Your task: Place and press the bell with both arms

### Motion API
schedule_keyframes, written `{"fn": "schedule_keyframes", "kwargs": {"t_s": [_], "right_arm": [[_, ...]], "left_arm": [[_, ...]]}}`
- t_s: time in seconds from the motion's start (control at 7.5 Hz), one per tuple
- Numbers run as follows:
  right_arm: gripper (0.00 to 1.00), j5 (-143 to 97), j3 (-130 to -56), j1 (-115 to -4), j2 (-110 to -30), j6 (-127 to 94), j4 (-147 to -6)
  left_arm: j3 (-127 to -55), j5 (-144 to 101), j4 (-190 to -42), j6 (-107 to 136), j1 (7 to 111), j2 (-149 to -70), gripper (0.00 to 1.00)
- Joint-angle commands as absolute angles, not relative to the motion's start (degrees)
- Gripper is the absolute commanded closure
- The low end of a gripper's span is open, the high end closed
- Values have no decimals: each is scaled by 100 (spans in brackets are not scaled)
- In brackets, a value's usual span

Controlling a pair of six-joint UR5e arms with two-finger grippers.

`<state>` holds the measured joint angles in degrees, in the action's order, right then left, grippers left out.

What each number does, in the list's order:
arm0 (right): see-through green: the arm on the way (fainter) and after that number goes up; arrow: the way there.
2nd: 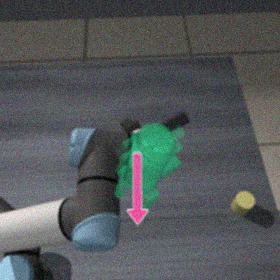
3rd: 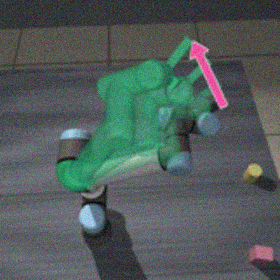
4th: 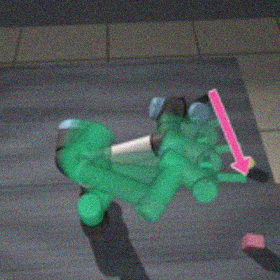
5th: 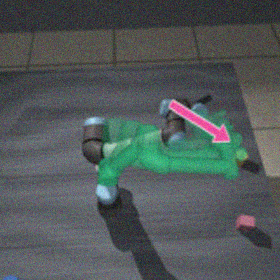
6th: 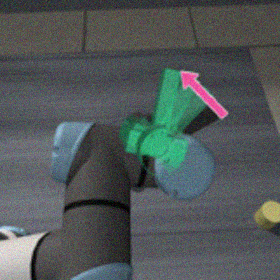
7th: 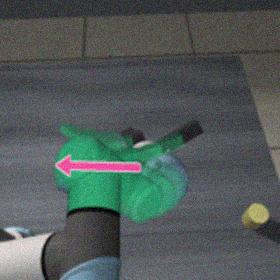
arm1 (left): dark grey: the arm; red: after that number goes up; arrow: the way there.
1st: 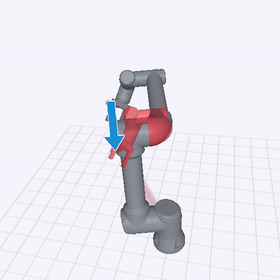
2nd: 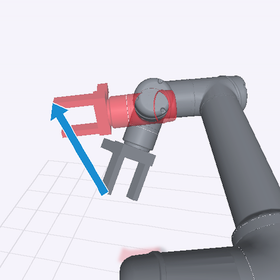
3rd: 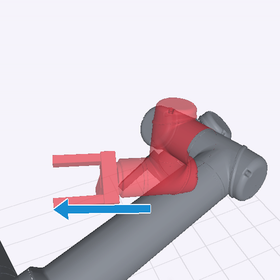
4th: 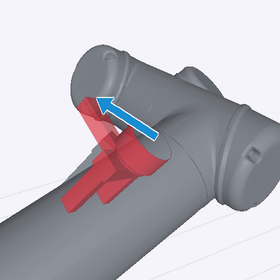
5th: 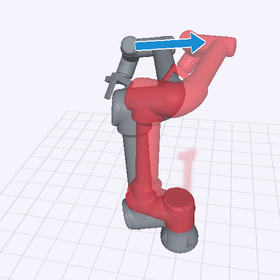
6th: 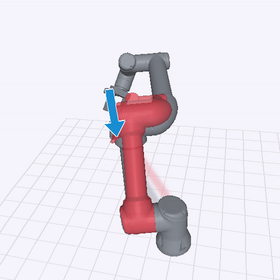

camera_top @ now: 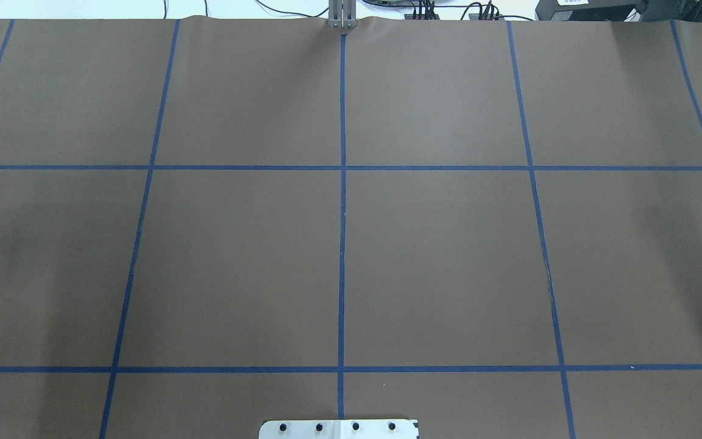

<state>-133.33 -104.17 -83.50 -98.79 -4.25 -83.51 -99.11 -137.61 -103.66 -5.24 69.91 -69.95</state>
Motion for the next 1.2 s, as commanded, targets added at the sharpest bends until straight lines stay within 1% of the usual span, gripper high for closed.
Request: {"fn": "schedule_keyframes", "kwargs": {"t_s": [0.0,0.27,0.53,0.8,1.07], "right_arm": [[0,-13333,-10424,-8350,-9879,-422,-8341],[0,-13333,-10424,-8350,-9879,-422,-8323],[0,-13333,-10433,-8358,-9888,-413,-8297],[0,-13333,-10441,-8350,-9888,-413,-8297],[0,-13324,-10441,-8350,-9888,-413,-8297]], "left_arm": [[-9888,-13746,-10520,-510,6558,-6401,0],[-9748,-13746,-10503,-440,6250,-6109,0],[-9493,-13746,-10521,-177,6109,-6108,0],[-9483,-13746,-10538,471,5602,-6265,0],[-9405,-13737,-10529,606,5354,-6302,0]]}}
